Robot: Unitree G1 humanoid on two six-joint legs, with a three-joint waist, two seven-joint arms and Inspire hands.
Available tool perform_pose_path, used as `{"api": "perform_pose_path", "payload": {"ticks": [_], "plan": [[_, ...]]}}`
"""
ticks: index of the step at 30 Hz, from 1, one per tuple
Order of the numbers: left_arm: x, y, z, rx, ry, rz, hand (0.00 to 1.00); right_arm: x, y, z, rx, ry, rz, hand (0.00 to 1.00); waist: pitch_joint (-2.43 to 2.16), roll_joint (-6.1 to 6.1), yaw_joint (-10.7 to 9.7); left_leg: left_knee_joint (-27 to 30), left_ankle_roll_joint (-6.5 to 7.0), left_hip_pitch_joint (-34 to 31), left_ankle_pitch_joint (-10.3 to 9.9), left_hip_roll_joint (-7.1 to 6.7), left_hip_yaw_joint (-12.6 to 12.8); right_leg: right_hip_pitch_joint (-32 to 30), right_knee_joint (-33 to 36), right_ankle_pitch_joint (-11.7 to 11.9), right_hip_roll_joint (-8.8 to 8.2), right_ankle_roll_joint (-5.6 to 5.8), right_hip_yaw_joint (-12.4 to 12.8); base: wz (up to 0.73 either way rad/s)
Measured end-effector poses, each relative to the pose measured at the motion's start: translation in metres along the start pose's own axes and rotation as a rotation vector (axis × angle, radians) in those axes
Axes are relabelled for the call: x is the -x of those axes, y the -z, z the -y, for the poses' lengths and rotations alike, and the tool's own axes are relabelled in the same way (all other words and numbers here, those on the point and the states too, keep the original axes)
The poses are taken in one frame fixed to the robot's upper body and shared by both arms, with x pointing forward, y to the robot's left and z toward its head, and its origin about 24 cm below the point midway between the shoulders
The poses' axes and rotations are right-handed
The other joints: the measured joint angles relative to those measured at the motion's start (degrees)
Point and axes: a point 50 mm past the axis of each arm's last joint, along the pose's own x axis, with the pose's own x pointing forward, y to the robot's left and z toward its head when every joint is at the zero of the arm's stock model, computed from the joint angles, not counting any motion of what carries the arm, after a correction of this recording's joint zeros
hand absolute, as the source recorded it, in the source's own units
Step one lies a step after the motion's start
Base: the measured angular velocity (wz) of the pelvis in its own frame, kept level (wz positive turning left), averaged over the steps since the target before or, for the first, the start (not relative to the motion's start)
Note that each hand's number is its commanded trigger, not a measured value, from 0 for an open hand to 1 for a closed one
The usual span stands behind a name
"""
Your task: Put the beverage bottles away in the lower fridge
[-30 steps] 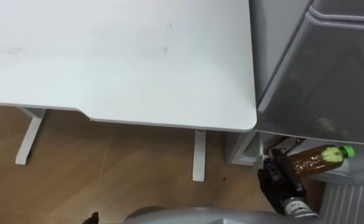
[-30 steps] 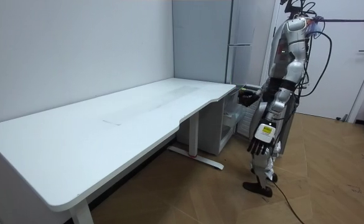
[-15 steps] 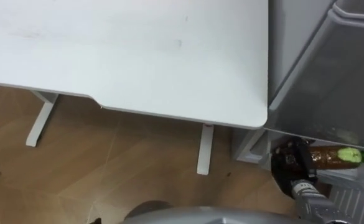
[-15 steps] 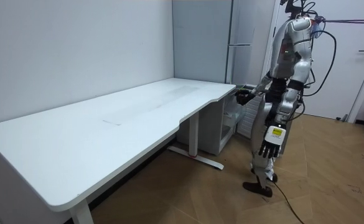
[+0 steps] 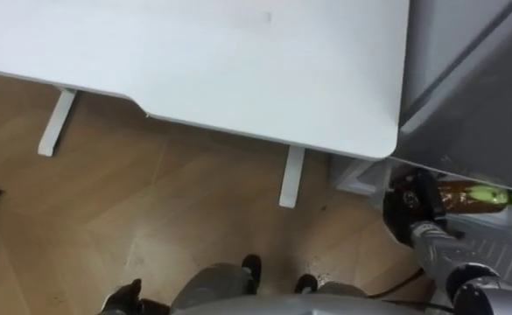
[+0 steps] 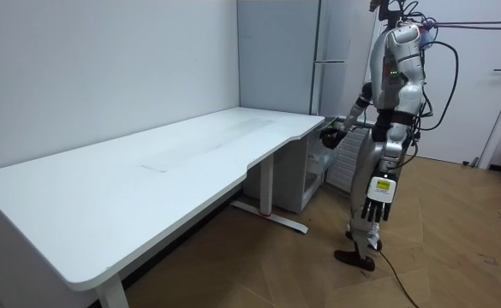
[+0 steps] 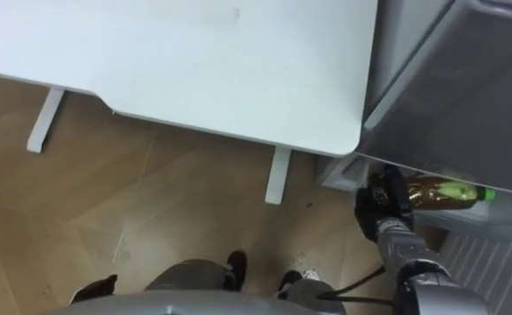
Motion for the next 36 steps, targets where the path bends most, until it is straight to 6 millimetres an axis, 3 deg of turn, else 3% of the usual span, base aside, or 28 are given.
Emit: {"api": "perform_pose_path", "payload": {"ticks": [7, 8, 9, 10, 17, 23, 25, 32, 36], "plan": [[0.0, -0.006, -0.004, -0.005, -0.011, 0.019, 0.0, -0.002, -0.01, -0.021, 0.014, -0.04, 0.022, 1.0, 0.02, 0.23, 0.2, -0.5, 0.0, -1.9, 0.3, -0.13, -0.1, -2.1, 0.0, 0.0, -0.25, -0.02, -0.7, 0.02], [0.0, -0.006, -0.004, -0.005, -0.011, 0.02, 0.0, -0.001, -0.011, -0.022, 0.018, -0.04, 0.026, 0.78, 0.03, 0.26, 0.2, -0.6, 0.03, -1.9, 0.4, -0.17, -0.1, -2.2, 0.0, 0.0, -0.33, -0.01, -0.8, 0.0], [0.0, -0.007, -0.005, -0.006, -0.012, 0.022, 0.0, -0.001, -0.015, -0.023, 0.031, -0.036, 0.034, 0.04, 0.07, 0.35, 0.2, -0.8, 0.11, -1.9, 0.4, -0.24, 0.0, -2.3, 0.0, 0.0, -0.46, 0.02, -0.9, 0.0], [-0.001, -0.009, -0.006, -0.008, -0.016, 0.026, 0.0, -0.001, -0.018, -0.025, 0.036, -0.028, 0.042, 0.0, 0.1, 0.4, 0.2, -0.9, 0.17, -1.9, 0.5, -0.3, 0.0, -2.3, 0.0, 0.0, -0.56, 0.07, -0.9, 0.0], [-0.001, -0.021, -0.01, -0.009, -0.024, 0.072, 0.0, 0.0, -0.029, -0.03, 0.07, -0.017, 0.068, 0.0, 0.28, 0.27, 1.0, -2.7, 0.57, -1.7, 1.2, -0.68, 0.5, -3.4, 0.9, -0.3, -1.31, 0.47, -0.5, -0.03], [-0.001, -0.019, -0.012, -0.014, -0.029, 0.071, 0.0, 0.0, -0.035, -0.032, 0.067, -0.007, 0.08, 0.0, 0.83, -0.62, 1.3, -3.6, 0.98, -1.6, 1.6, -1.19, 0.6, -3.7, 1.0, -0.6, -1.85, 0.81, -0.5, 0.0], [0.0, -0.018, -0.017, -0.019, -0.046, 0.067, 0.0, 0.0, -0.035, -0.032, 0.068, -0.007, 0.077, 0.0, 1.24, -1.38, 1.2, -3.5, 0.98, -1.6, 1.6, -1.18, 0.6, -3.8, 1.1, -0.6, -1.83, 0.81, -0.5, 0.0], [0.0, -0.021, -0.02, -0.021, -0.081, 0.079, 0.0, 0.001, -0.036, -0.031, 0.068, 0.004, 0.071, 0.0, 1.18, -1.49, 1.0, -3.0, 1.0, -1.8, 1.6, -1.19, 0.7, -3.7, 1.8, -0.6, -2.04, 0.83, -1.1, 0.0], [0.0, -0.022, -0.02, -0.025, -0.082, 0.095, 0.0, 0.001, -0.036, -0.033, 0.068, 0.002, 0.072, 0.0, 0.88, -1.38, 0.9, -2.0, 1.01, -2.0, 1.5, -1.21, 0.7, -3.6, 1.8, -0.6, -2.03, 0.83, -1.4, 0.0]]}}
